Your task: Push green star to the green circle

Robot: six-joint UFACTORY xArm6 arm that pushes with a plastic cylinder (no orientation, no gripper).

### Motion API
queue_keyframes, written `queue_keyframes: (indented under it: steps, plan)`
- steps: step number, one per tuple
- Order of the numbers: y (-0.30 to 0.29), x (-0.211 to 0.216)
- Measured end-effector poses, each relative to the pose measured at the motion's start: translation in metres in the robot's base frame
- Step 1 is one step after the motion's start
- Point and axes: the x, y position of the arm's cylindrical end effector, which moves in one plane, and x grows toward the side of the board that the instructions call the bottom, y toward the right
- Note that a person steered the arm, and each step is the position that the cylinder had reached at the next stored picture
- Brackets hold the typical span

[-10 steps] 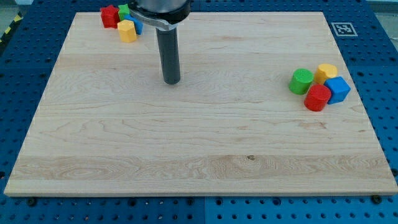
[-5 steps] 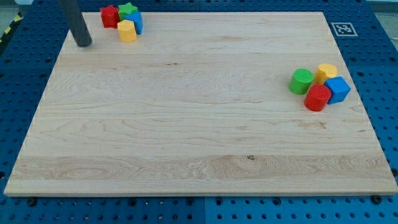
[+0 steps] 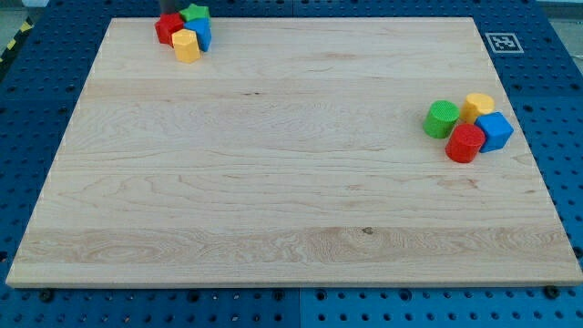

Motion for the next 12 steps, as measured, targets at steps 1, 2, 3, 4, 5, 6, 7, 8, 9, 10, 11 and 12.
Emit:
queue_keyframes:
  steps: [1,2,3,4,5,6,7,8,9,10,11,12]
  plan:
    - [0.022,0.0]
    - [0.042,0.008]
    - [0.078,0.025]
    - [0.128,0.036]
    - [0.184,0.045]
    - [0.238,0.054]
    - [0.296,0.064]
    - [0.343,0.066]
    - [0.358,0.072]
    - [0.355,0.094]
    - [0.343,0.12]
    - [0.332,0.145]
